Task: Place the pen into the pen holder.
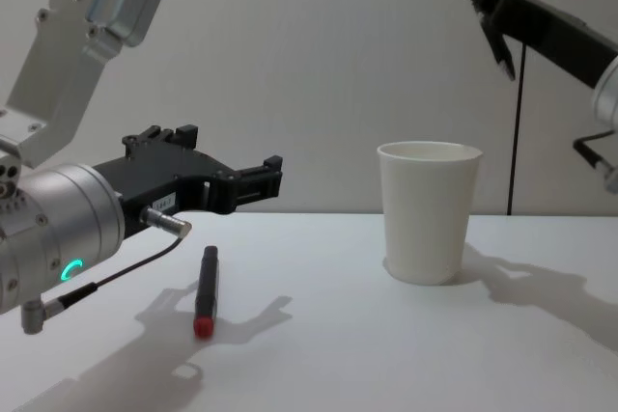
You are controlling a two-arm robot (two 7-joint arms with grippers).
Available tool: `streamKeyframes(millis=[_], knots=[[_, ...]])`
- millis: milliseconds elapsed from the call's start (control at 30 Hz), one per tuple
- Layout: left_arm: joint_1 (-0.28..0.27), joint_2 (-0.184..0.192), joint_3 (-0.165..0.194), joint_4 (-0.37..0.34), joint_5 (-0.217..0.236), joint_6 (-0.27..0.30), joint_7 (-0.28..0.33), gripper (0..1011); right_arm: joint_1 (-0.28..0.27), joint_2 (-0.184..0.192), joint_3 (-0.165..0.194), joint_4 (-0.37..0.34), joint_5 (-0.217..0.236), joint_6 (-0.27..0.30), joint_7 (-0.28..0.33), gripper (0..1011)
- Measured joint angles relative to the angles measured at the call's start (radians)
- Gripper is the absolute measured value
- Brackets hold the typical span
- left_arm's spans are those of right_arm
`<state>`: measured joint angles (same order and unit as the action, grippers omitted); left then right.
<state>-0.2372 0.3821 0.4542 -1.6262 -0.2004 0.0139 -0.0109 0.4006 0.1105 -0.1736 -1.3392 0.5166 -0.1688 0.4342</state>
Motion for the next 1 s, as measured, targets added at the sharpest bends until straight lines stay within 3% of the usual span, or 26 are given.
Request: streamKeyframes(millis=[367,1000], knots=[[0.0,0.0,0.0,0.0,0.0,0.0,0.0,1003,0.028,-0.018,-0.036,0.08,-0.067,-0.1,-0.024,134],[0.0,0.0,0.0,0.0,0.0,0.0,0.0,1003,0.055,-0.049,-0.062,0.163,-0.165,-0.182,-0.085,134]])
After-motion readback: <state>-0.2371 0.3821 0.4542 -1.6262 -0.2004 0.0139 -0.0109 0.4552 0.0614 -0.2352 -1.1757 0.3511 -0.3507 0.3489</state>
